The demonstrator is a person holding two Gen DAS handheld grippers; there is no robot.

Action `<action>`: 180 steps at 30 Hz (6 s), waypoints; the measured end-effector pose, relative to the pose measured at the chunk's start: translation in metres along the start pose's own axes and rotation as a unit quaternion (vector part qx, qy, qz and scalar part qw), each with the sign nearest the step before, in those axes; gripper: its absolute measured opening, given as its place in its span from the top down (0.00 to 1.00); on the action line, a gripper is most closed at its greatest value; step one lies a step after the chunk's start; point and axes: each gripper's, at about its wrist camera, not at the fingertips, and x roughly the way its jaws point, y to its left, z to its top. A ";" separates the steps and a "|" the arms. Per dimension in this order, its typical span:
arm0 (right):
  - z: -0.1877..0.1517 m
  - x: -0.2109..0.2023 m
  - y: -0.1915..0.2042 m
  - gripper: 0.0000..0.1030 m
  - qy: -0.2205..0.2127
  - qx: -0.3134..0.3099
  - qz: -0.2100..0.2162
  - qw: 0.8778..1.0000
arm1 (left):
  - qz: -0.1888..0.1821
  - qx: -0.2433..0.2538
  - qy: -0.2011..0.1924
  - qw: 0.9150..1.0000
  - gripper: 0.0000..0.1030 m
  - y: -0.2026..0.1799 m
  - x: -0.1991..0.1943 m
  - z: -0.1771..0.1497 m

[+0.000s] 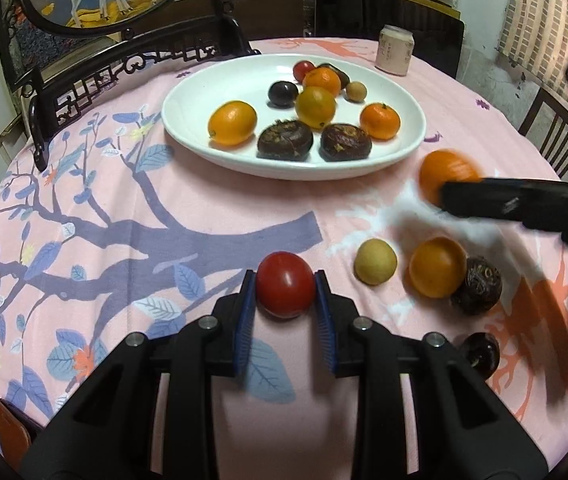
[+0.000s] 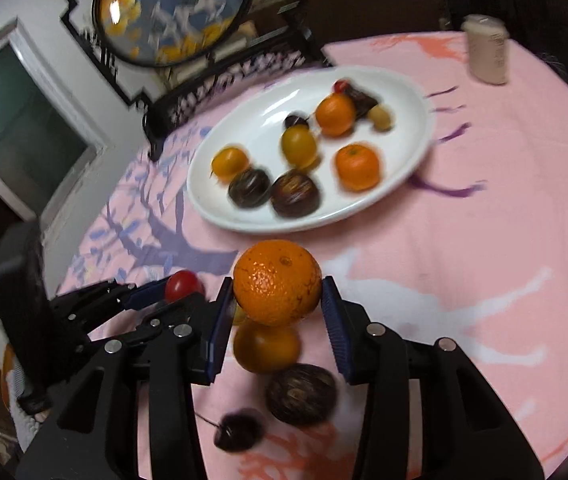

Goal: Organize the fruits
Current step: 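Grasp the second red tomato with the left tool while the right tool grasps a large mandarin, then release the tomato onto the plate with the left tool while the right tool releases the mandarin, then move both open tools back to the remaining fruits, then grasp a small yellow-green fruit with the left tool while the right tool grasps a yellow-orange fruit, then release the yellow-green fruit onto the plate with the left tool while the right tool releases its fruit, then grasp a dark cherry with the left tool while the right tool grasps a dark brown fruit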

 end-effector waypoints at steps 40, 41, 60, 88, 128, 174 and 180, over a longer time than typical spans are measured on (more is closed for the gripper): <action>0.005 -0.045 -0.043 0.53 -0.069 0.050 -0.003 0.996 | 0.008 -0.032 -0.055 0.998 0.36 0.003 -0.024 0.015; 0.002 -0.046 -0.044 0.53 -0.069 0.051 -0.002 0.996 | 0.004 -0.026 -0.057 0.998 0.36 -0.001 -0.026 0.011; 0.001 -0.042 -0.042 0.49 -0.054 0.050 -0.015 0.997 | 0.016 0.100 -0.041 0.994 0.38 -0.045 0.001 0.001; -0.023 0.007 0.008 0.49 0.026 -0.046 -0.003 0.999 | 0.008 0.058 -0.024 0.998 0.77 -0.025 0.005 0.010; 0.023 -0.009 0.007 0.64 -0.058 -0.058 -0.067 0.994 | 0.045 0.004 -0.065 0.997 0.77 0.000 -0.008 0.051; -0.038 -0.038 -0.026 0.50 -0.023 -0.001 -0.003 1.000 | -0.105 0.172 -0.016 0.979 0.62 -0.094 -0.024 -0.042; -0.044 -0.028 -0.019 0.49 -0.008 -0.020 -0.008 1.000 | -0.096 0.181 -0.015 0.979 0.73 -0.097 -0.028 -0.047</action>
